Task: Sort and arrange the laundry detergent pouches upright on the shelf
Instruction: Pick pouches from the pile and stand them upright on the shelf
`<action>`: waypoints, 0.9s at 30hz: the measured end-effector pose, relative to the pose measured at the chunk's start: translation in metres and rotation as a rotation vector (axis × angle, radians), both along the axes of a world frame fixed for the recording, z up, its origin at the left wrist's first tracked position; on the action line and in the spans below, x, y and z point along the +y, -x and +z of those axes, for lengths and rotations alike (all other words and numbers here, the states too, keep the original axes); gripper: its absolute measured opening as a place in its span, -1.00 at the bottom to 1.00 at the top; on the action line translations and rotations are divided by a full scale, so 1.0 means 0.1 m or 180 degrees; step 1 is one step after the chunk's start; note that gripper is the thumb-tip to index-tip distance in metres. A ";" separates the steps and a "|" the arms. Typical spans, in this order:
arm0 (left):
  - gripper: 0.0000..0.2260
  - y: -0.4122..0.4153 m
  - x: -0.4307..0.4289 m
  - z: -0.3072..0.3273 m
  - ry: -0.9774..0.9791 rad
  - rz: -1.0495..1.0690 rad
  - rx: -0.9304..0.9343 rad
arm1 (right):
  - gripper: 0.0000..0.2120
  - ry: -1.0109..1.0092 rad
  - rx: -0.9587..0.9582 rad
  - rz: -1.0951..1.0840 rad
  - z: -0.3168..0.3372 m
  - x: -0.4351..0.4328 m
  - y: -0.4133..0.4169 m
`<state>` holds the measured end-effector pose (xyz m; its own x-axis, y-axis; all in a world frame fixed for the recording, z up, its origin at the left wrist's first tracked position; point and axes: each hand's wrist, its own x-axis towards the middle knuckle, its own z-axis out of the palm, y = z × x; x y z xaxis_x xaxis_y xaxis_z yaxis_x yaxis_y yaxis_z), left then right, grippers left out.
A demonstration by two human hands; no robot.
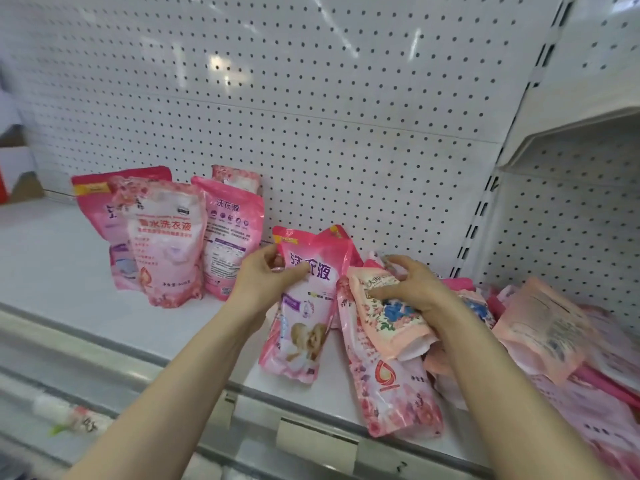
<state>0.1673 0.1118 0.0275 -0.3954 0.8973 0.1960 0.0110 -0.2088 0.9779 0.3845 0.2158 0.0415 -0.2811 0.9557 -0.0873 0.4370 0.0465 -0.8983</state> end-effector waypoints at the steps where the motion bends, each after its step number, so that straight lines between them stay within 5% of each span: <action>1: -0.78 0.02 -0.03 -0.01 -0.0007 0.0002 -0.0115 | -0.15 0.0109 0.0296 -0.0119 0.03 0.03 0.01; 6: -0.79 0.16 -0.19 0.11 -0.0041 0.0203 -0.0586 | -0.62 0.0251 0.1313 0.0062 0.50 -0.09 0.08; 10: -0.83 0.29 -0.41 0.22 -0.0592 0.0424 -0.0347 | -0.70 -0.0332 0.1642 0.0437 0.82 -0.29 0.30; 15: -0.84 0.65 -0.72 0.25 -0.1016 0.1002 0.0070 | -0.83 -0.1022 0.1240 0.0419 0.86 -0.39 0.68; 27: -0.82 1.76 -1.05 0.20 -0.1322 0.1577 0.0017 | -0.90 -0.1721 0.0234 0.0397 0.28 -0.60 1.87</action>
